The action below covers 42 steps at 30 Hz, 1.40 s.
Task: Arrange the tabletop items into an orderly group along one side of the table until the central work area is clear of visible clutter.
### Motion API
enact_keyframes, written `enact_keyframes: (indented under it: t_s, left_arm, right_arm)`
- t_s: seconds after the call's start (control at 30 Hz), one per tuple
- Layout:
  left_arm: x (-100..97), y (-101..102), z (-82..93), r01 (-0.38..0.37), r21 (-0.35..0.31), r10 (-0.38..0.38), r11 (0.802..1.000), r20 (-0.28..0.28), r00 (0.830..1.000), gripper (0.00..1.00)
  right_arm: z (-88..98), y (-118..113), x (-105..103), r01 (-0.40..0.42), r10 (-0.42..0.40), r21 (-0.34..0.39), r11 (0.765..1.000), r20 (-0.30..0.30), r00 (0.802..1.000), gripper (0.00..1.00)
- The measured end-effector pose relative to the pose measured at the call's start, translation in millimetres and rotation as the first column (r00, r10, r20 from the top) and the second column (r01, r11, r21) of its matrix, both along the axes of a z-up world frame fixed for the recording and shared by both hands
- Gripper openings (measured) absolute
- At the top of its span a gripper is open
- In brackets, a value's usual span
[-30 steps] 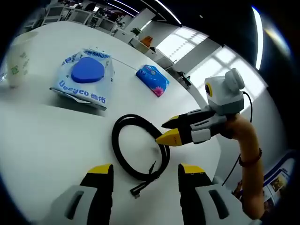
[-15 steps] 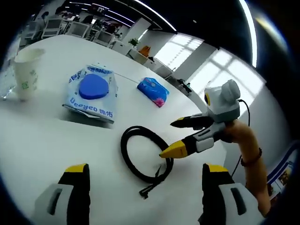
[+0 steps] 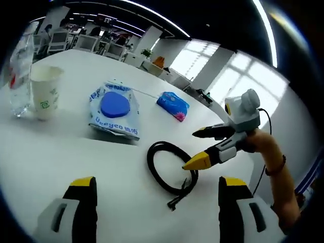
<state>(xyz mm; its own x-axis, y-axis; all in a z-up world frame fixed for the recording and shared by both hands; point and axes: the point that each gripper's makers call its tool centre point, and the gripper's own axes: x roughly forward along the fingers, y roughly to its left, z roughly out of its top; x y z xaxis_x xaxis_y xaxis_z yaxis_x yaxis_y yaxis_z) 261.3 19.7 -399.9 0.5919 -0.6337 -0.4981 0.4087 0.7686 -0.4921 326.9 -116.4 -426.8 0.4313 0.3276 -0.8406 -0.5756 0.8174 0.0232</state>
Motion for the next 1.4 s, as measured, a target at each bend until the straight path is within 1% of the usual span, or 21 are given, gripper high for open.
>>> enact_keyframes:
  t_s: [0.07,0.13,0.4,0.57,0.67,1.0,1.23,1.33,1.4]
  left_arm:
    - [-1.1,8,3.1,-0.008,-0.006,0.008,1.0,0.005,1.0,1.0]
    - [-4.0,10,3.6,-0.012,-0.011,0.012,1.0,0.001,1.0,1.0]
    - [-1.3,14,5.8,-0.013,0.01,0.013,1.0,0.008,1.0,1.0]
    - [0.2,17,4.1,-0.022,0.013,0.022,1.0,-0.003,1.0,1.0]
    - [-0.8,18,2.2,-0.019,0.017,0.019,1.0,-0.009,1.0,1.0]
    - [-2.5,22,0.2,-0.024,0.029,0.024,0.999,-0.012,1.0,1.0]
    - [-2.6,22,-1.6,-0.029,0.026,0.03,0.999,-0.016,0.999,1.0]
    - [-1.7,22,-3.0,-0.035,0.02,0.036,0.999,-0.021,0.999,0.99]
    - [-0.4,23,-3.0,-0.045,0.011,0.045,0.999,-0.026,0.999,0.99]
  right_arm:
    - [0.0,0,0,0.001,-0.001,-0.003,1.0,0.001,1.0,0.99]
    - [0.3,-1,0,-0.005,0.005,-0.015,1.0,0.007,1.0,0.99]
    - [0.5,0,-1,-0.005,0.005,-0.004,1.0,0.006,1.0,0.97]
    - [1.1,0,-2,-0.002,0.002,-0.004,1.0,0.008,1.0,0.96]
    - [1.6,0,-3,-0.002,0.002,0.005,1.0,0.006,1.0,0.96]
    - [9.2,7,7,0.016,-0.018,0.051,0.999,0.031,0.999,0.92]
    - [12.0,11,11,0.024,-0.027,0.069,0.997,0.04,0.999,0.91]
    - [14.7,12,15,0.032,-0.036,0.084,0.996,0.048,0.998,0.88]
    - [16.2,12,19,0.039,-0.044,0.095,0.995,0.051,0.998,0.87]
